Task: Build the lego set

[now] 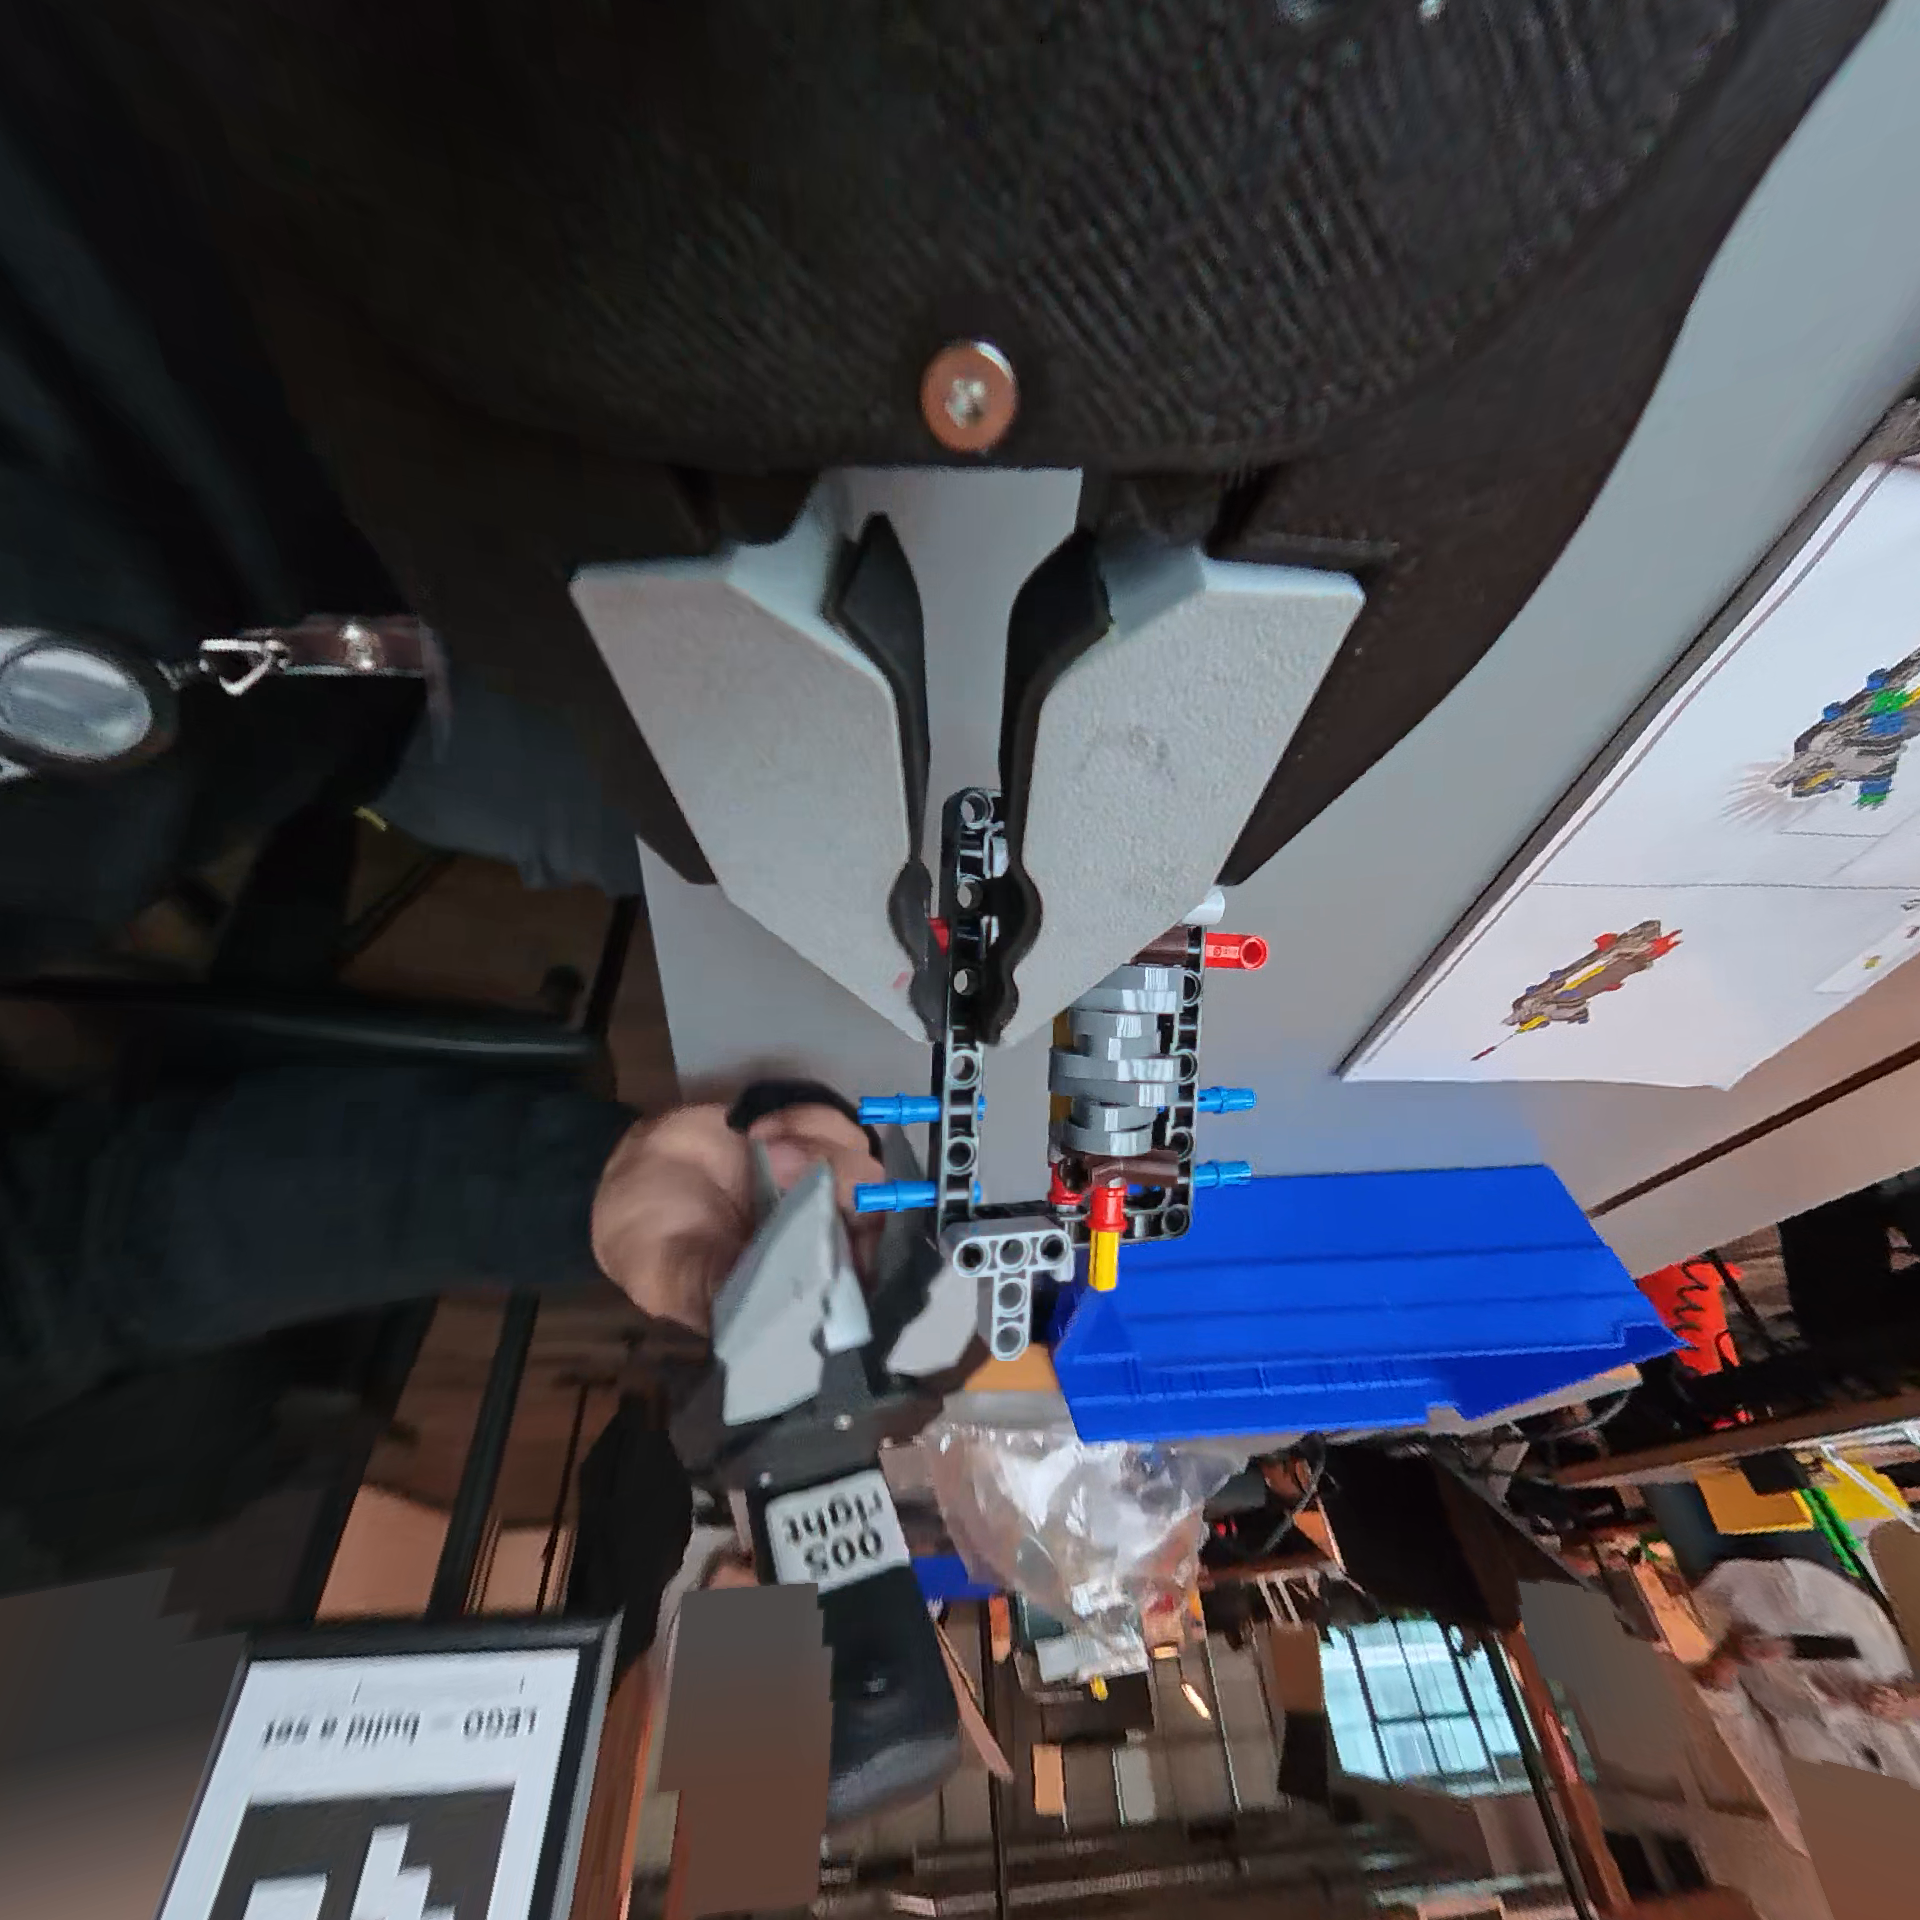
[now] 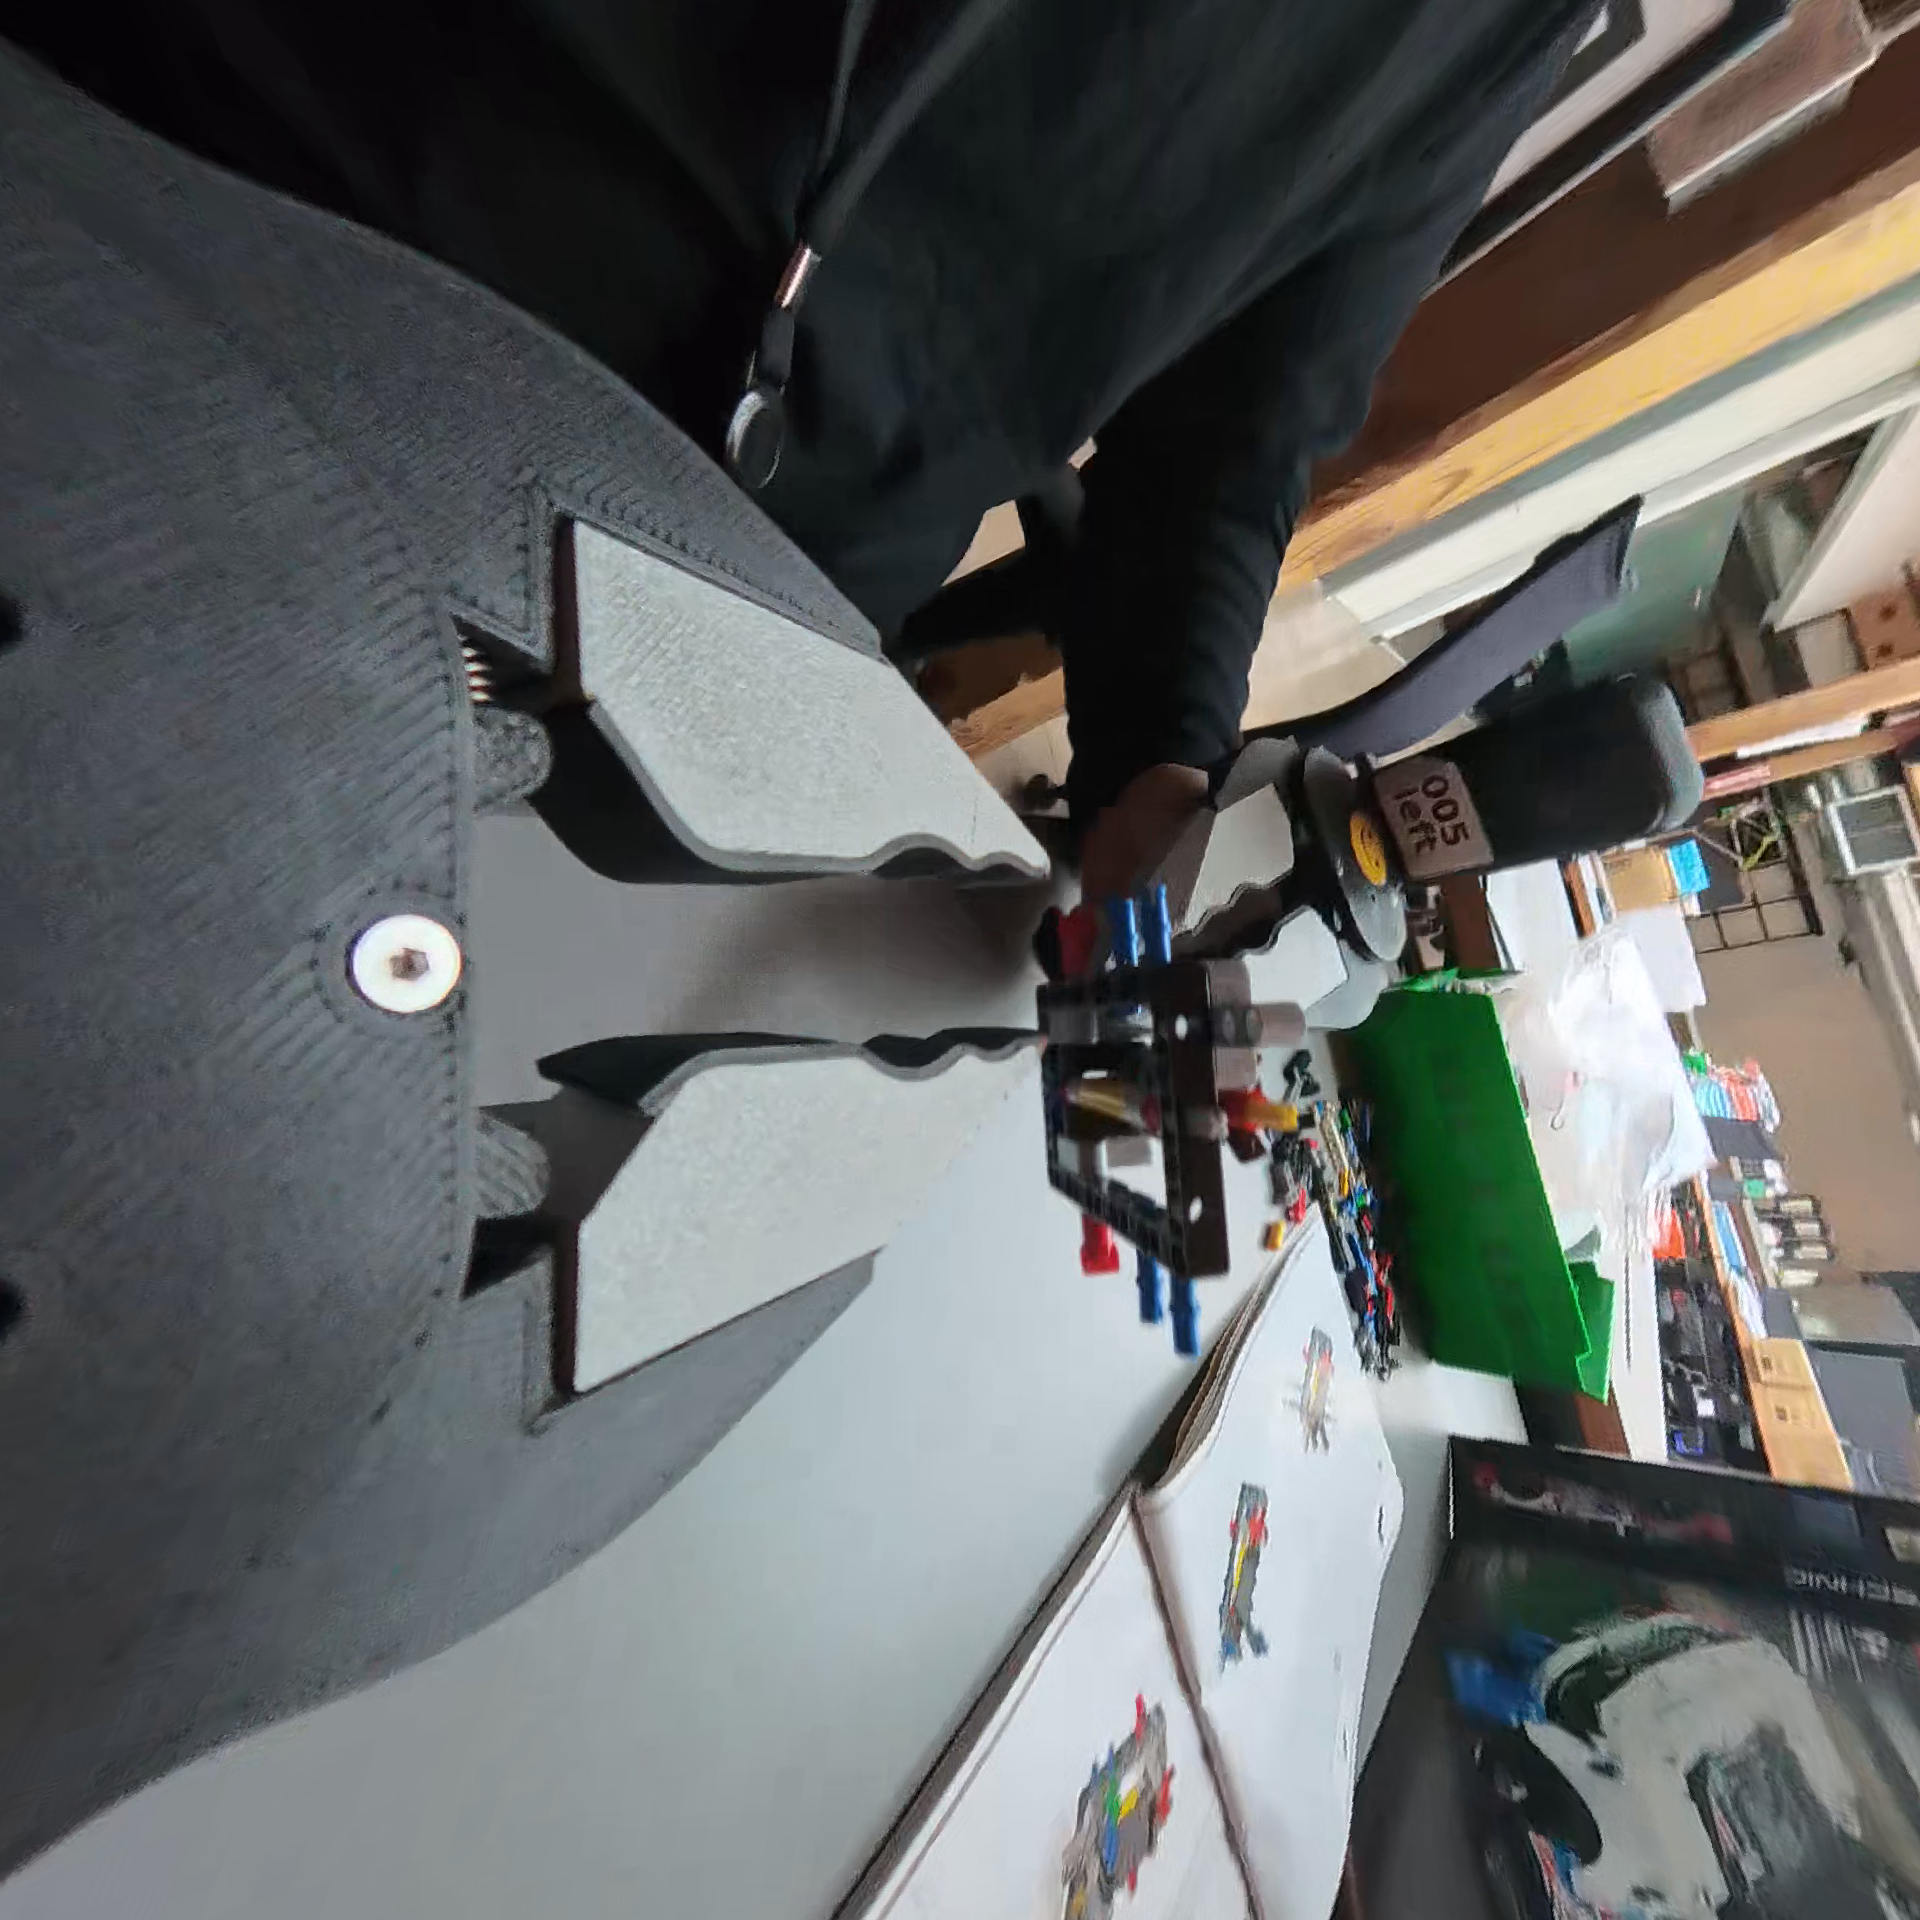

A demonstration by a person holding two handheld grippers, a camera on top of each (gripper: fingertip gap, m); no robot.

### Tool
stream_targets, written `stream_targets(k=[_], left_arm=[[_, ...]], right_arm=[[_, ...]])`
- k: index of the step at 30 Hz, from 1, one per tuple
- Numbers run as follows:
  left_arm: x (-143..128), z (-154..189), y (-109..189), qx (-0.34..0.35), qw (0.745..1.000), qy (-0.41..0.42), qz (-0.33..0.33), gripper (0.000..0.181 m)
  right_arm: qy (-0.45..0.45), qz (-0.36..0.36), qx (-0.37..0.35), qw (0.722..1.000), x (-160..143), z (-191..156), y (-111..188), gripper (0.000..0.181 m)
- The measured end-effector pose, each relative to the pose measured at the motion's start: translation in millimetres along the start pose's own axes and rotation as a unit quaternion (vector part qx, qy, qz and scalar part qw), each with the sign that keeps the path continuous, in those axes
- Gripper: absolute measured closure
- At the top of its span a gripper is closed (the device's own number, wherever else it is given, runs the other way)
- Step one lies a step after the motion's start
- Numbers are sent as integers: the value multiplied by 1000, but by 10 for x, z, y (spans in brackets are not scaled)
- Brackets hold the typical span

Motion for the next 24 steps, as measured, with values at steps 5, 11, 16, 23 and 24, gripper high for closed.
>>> stream_targets(k=[5, 11, 16, 23, 24], left_arm=[[-27, 65, 8, -22, 998, 49, 43, 177], [-26, 79, 9, -33, 993, 99, 63, 177], [-48, 91, -50, -20, 992, 119, 34, 176], [-216, -21, 283, -24, 979, 175, -99, 153], [-223, -58, 360, -6, 981, 164, -105, 154]], right_arm=[[-6, 39, -17, 999, 64, -41, -209, 162], [-35, 71, 23, 997, 120, -41, -278, 177], [-31, 15, 12, 999, 170, -20, -390, 177], [26, -244, -42, 968, 127, 70, -618, 177], [35, -273, -36, 961, 111, 69, -668, 177]])
Point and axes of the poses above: each gripper's, where its closed fingertips meet, y back along the fingers, x out of its top, z = x × y across the jaws, the point moved 9 cm from there along y, back along the fingers, and after that the axes turned 4 degrees about y, right-handed, at the moved point
